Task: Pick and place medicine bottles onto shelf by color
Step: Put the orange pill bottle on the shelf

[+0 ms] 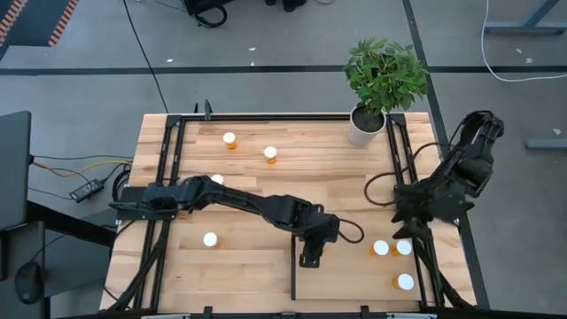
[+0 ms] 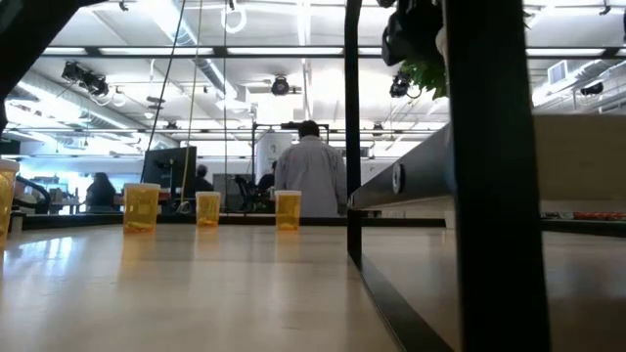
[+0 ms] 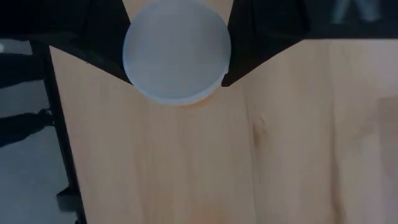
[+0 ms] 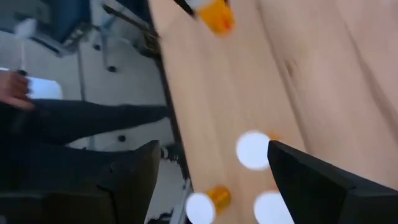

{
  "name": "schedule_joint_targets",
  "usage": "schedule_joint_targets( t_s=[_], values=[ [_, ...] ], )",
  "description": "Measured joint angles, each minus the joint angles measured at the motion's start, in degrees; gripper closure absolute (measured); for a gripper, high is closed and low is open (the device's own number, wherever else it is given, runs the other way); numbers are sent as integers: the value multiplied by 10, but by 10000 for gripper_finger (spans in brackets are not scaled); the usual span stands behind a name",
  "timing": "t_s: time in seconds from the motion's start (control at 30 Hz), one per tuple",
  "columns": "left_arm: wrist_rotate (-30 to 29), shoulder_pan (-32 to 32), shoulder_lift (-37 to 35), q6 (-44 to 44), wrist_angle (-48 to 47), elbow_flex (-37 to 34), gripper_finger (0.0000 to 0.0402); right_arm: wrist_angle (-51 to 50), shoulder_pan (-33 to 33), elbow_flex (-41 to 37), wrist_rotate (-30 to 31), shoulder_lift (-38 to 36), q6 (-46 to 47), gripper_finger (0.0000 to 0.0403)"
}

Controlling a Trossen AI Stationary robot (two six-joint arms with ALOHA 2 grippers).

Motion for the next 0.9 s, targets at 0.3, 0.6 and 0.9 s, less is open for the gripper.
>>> schedule_joint_targets(
  t_s=[0.3, 0.6, 0.9],
  values=[
    [-1, -4, 12, 5, -8, 1, 185, -103, 0, 183, 68, 84, -115, 111],
    [3, -4, 32, 34, -25, 1, 185, -119, 0, 254, 76, 144, -125, 111],
    [6, -9, 42, 35, -39, 1, 172, -113, 0, 259, 59, 171, -123, 111]
  ],
)
